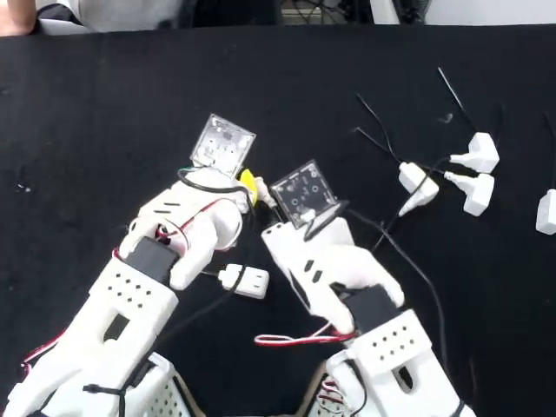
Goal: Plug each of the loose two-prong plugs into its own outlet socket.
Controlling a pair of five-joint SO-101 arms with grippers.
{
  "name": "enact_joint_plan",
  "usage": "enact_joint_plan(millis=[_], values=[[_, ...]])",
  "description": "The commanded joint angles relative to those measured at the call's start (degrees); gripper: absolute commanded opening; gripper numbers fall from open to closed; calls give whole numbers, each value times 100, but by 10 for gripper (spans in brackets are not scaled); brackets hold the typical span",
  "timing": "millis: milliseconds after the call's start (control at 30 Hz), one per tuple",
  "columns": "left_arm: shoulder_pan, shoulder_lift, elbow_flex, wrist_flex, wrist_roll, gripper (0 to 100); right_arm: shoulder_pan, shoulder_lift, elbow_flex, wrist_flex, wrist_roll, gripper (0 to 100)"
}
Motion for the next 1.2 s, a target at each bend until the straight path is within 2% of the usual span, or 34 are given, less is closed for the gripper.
enact_joint_plan(millis=[0,233,500,833,1167], values=[[-40,0,-127,-53,-35,30,-35,-224,-48,53,9,11],[-48,-9,-189,-62,-35,30,-35,-233,-48,79,9,11],[-321,97,-804,-88,-26,30,-35,-233,-40,88,158,11],[-312,1125,-804,-88,-35,30,-35,-242,-40,88,167,11],[-391,448,-664,255,-53,31,-35,-259,-40,88,167,11]])
